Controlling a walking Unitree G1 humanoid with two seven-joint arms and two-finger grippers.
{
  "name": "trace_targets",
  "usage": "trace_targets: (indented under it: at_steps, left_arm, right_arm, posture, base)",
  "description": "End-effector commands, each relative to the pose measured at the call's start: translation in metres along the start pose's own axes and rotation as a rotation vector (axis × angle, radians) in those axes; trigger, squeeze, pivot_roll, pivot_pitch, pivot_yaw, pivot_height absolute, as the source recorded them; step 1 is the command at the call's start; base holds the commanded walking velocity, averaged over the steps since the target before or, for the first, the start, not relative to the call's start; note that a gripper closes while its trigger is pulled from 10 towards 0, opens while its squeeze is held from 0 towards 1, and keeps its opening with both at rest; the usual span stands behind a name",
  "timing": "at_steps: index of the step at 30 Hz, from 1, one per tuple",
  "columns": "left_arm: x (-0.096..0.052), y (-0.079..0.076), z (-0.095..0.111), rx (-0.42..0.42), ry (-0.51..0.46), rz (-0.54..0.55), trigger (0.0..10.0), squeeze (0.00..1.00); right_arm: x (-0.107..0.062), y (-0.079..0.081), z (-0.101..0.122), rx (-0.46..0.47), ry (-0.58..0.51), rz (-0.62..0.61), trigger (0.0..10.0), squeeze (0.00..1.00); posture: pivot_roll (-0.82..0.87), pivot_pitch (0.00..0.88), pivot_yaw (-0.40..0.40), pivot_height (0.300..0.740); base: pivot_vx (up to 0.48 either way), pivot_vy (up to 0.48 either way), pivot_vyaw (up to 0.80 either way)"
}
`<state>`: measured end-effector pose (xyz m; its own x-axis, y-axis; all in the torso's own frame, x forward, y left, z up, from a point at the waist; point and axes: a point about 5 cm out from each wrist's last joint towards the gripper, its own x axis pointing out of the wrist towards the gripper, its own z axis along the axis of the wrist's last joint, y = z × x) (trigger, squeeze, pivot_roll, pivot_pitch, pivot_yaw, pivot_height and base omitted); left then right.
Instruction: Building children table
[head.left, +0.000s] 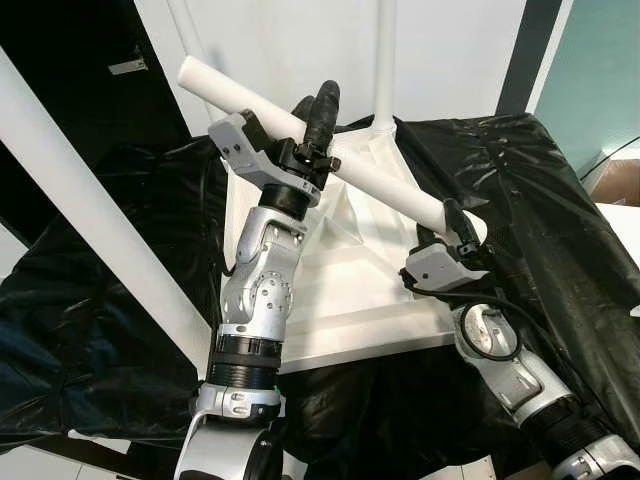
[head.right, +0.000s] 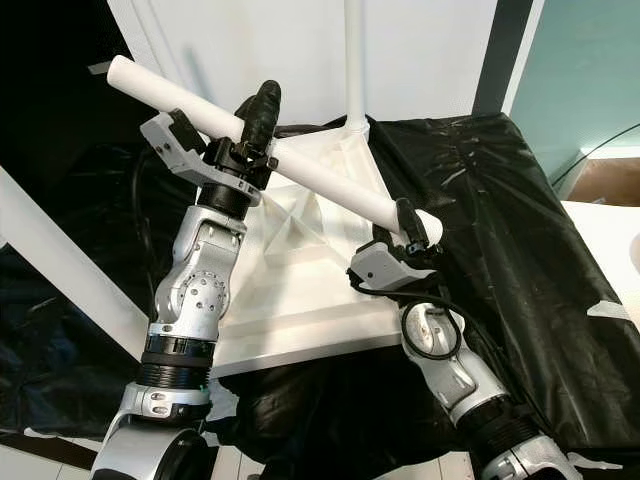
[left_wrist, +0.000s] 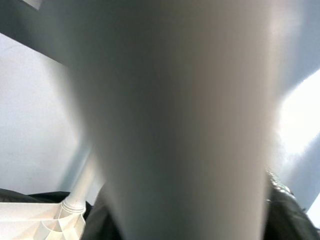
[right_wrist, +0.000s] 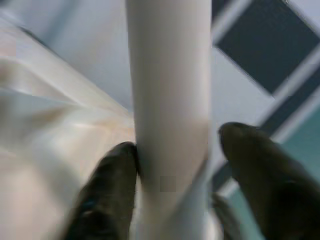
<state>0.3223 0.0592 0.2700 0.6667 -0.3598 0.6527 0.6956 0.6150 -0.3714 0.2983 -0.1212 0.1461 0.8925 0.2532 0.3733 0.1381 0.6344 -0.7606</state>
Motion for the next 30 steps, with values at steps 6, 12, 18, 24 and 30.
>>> trace_targets:
  at_steps: [6,12,18,24,30]
  left_arm:
    - [0.004,-0.021,-0.008,0.020,0.016,-0.151,0.0,0.00]
    - [0.002,-0.030,-0.009,-0.016,0.024,-0.216,0.0,0.00]
    - [0.003,-0.027,-0.007,-0.040,0.027,-0.184,0.0,0.00]
    - [0.003,-0.025,-0.005,-0.036,0.025,-0.162,9.5,0.00]
    - [0.007,-0.013,-0.001,-0.003,-0.012,-0.013,10.0,1.00]
  right_arm:
    - [0.026,-0.007,0.026,0.144,0.000,0.197,10.0,0.00]
    - [0.041,-0.005,0.009,0.119,0.082,0.333,10.0,0.00]
    - [0.045,-0.003,0.006,0.168,0.071,0.355,0.0,0.00]
    - [0.048,-0.007,0.010,0.189,0.078,0.347,0.0,0.00]
    - [0.055,-0.018,0.016,0.095,0.037,0.076,0.0,0.00]
  posture:
    - [-0.11,0.000,0.109,0.740]
    - [-0.10,0.000,0.105,0.740]
    - [-0.09,0.000,0.096,0.740]
    - [-0.08,0.000,0.094,0.740]
    - [-0.10,0.000,0.100,0.740]
  base:
    - [0.000,0.000,0.00]
    - [0.000,0.000,0.00]
    - [0.000,0.000,0.00]
    - [0.000,0.000,0.00]
    - [0.000,0.000,0.00]
